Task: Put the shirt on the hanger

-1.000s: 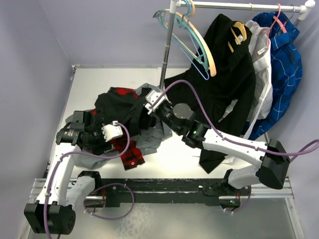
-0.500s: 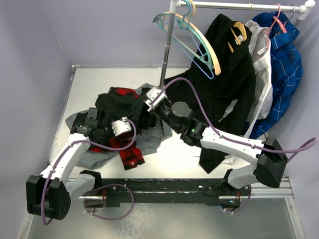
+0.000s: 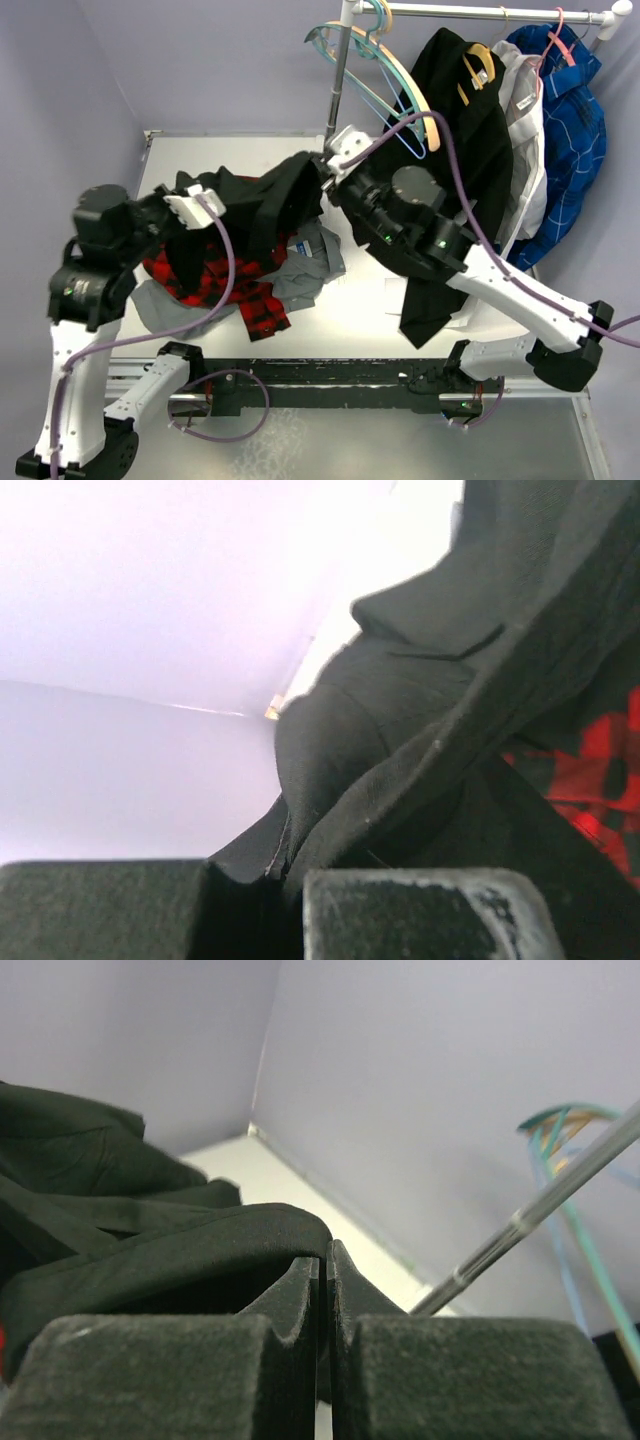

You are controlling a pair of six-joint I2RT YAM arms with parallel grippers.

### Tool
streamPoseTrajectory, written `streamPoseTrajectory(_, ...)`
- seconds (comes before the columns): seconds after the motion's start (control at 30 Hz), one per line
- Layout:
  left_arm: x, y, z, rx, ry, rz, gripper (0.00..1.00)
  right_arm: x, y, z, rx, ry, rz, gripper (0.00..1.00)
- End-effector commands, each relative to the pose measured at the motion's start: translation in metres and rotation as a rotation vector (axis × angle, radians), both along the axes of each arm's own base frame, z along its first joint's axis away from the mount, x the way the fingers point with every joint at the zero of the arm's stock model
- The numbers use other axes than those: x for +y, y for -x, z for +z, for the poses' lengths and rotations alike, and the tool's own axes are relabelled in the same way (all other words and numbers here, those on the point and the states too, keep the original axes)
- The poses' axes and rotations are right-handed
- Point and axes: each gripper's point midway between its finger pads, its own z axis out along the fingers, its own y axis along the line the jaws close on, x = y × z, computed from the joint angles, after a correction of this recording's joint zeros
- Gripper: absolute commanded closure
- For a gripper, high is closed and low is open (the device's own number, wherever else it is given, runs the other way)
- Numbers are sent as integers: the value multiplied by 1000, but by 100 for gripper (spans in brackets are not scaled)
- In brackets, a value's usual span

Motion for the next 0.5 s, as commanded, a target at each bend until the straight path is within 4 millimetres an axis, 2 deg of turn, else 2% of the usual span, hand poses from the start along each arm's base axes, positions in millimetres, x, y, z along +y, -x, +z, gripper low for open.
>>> streamPoseTrajectory(0.0, -1, 14, 64, -94, 90, 15, 100, -20, 23, 78, -47, -90, 28, 100)
streamPoseTrajectory(0.17, 3, 19, 118, -210, 130, 41, 100, -35, 37, 148, -128, -153, 30, 100)
streamPoseTrajectory(0.2, 6, 20, 128, -237, 136, 55, 100, -41, 43, 167, -154, -181, 38, 100)
streamPoseTrajectory(0.27, 12, 23, 152, -306, 147, 84, 100, -46, 54, 190, -189, -211, 65, 100)
streamPoseTrajectory(0.37, 20, 34, 193, -415, 169, 109, 100, -51, 72, 216, -212, -240, 129, 100)
streamPoseTrajectory(0.47, 22, 46, 229, -500, 189, 108, 100, -49, 90, 222, -165, -256, 202, 100)
